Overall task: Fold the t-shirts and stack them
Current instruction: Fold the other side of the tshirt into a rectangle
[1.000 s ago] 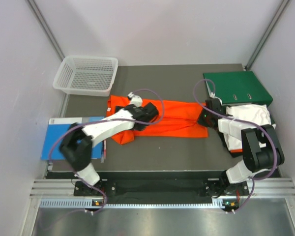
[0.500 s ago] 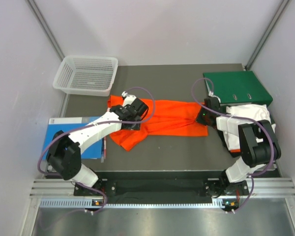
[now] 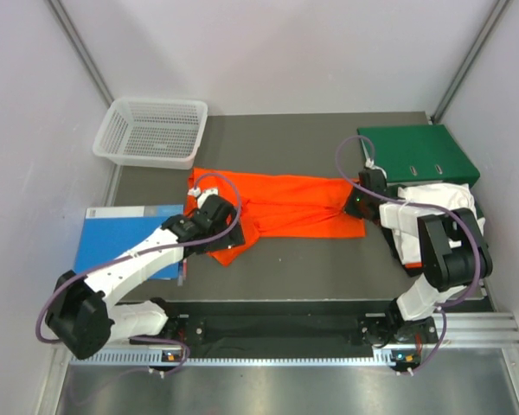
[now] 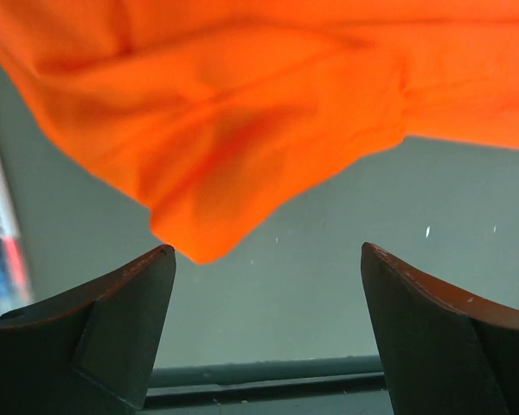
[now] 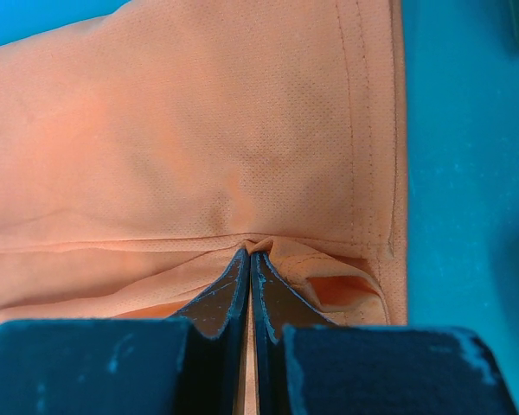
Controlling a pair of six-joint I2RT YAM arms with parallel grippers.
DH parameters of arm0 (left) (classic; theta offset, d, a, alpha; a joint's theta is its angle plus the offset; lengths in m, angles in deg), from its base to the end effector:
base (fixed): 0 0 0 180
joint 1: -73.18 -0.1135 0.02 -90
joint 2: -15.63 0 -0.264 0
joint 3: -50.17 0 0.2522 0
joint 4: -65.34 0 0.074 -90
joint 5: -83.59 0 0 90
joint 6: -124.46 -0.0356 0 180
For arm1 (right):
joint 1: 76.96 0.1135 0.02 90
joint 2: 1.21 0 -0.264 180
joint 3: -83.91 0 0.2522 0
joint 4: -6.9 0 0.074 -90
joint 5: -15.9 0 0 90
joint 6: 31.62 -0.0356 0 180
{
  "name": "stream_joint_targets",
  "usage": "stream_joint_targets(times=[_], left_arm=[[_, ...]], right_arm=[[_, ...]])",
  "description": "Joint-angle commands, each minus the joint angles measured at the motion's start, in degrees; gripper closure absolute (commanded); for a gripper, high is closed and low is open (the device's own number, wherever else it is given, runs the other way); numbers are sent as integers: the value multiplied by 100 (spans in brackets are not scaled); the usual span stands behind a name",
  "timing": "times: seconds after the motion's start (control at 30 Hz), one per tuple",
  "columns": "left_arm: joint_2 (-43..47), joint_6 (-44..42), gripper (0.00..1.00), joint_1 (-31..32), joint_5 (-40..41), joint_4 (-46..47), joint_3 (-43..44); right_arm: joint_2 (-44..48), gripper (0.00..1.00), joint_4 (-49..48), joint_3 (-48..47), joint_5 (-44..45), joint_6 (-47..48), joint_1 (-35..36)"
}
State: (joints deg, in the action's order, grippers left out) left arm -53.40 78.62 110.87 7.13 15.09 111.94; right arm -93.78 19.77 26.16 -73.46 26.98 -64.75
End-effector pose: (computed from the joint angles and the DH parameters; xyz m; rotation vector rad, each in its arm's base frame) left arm 0.1903 -0.1365 0.2365 -0.2321 2.5420 -0.2581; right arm 0.3057 0.0657 0.1522 0.4104 2.3960 0.3368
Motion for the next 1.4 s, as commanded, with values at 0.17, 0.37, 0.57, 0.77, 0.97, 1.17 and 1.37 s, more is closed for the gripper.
stream_joint_targets(times=[0.17, 0.37, 0.57, 0.77, 0.97, 1.17, 1.37], left_arm=[[1277, 1621, 8, 239, -89, -60, -1170], [1516, 1956, 14, 247, -89, 291, -1856], [1297, 2026, 25, 300, 60, 871, -2173], [892, 2035, 39, 370, 184, 1389, -2296], [549, 2114, 52, 432, 482, 1785, -2436], [531, 2114, 100, 458, 729, 1532, -2279], [1286, 2097, 100, 502, 1264, 469, -1971]], right_arm=[[-287, 100, -201, -233, -284, 90, -60], [-358, 100, -263, -233, -425, 72, -78], [-270, 100, -245, -189, -434, 99, -148], [-208, 100, -237, -154, -478, 99, -157], [-200, 100, -245, -128, -513, 99, -166], [-173, 100, -263, -84, -522, 90, -175], [-156, 100, -272, -84, -521, 81, -166]])
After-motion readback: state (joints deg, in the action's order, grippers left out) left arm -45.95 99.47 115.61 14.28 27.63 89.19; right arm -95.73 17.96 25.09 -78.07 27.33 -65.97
